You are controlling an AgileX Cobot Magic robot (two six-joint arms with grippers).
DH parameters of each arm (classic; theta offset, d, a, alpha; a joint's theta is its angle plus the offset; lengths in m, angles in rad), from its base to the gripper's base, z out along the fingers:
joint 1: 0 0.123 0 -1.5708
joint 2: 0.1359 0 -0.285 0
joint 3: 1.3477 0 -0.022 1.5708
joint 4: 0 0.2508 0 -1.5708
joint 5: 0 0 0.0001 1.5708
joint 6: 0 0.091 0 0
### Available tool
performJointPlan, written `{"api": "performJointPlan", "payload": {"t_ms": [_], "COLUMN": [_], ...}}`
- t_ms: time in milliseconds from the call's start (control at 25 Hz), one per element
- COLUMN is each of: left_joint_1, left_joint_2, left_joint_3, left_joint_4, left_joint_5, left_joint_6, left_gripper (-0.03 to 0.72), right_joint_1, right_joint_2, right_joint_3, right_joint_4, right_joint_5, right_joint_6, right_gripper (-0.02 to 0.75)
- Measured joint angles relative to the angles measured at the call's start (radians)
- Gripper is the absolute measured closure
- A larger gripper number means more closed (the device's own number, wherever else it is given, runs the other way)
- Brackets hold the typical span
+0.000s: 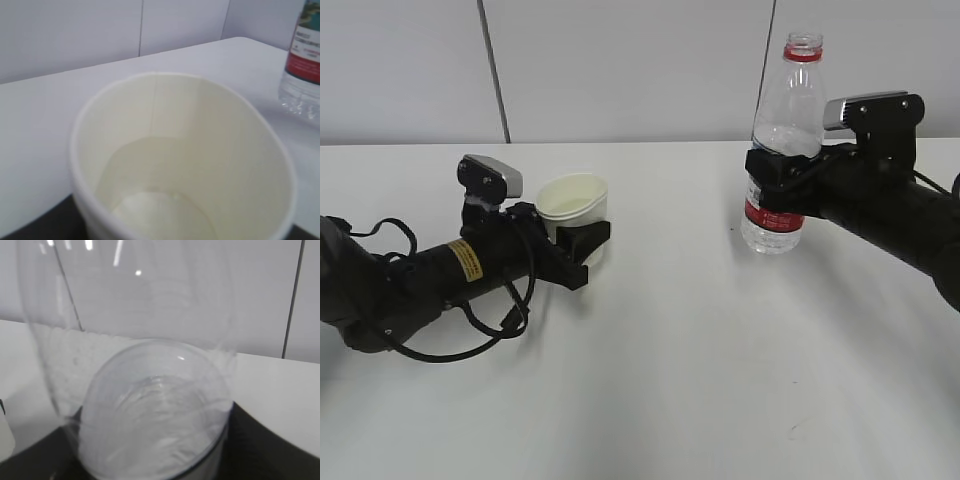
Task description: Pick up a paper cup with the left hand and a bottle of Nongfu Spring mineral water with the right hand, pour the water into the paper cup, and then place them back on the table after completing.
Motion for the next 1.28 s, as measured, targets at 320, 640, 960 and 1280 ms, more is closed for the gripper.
{"api": "performJointPlan", "payload": {"t_ms": [320, 640, 960, 1280], "left_joint_1": [0.071, 0.116, 0.122, 0.122], "left_joint_2": [0.0, 0.002, 0.023, 0.064], "left_joint_3": [0.0, 0.0, 0.0, -0.003], "left_joint_4": [-0.003, -0.115, -0.182, -0.195], "left_joint_5": [0.062, 0.08, 0.1, 0.027], "left_joint_6": [0.08, 0.134, 0.151, 0.151], "left_gripper": [0.309, 0.309, 0.31, 0.31], "right_joint_1": [0.0, 0.0, 0.0, 0.0], "right_joint_2": [-0.002, -0.002, -0.002, -0.002], "right_joint_3": [0.0, 0.0, 0.0, 0.0], "right_joint_4": [0.035, 0.048, 0.049, 0.048], "right_joint_5": [-0.006, -0.01, -0.016, -0.016], "right_joint_6": [0.001, 0.022, 0.027, 0.027], "right_gripper": [0.311, 0.311, 0.311, 0.311]}}
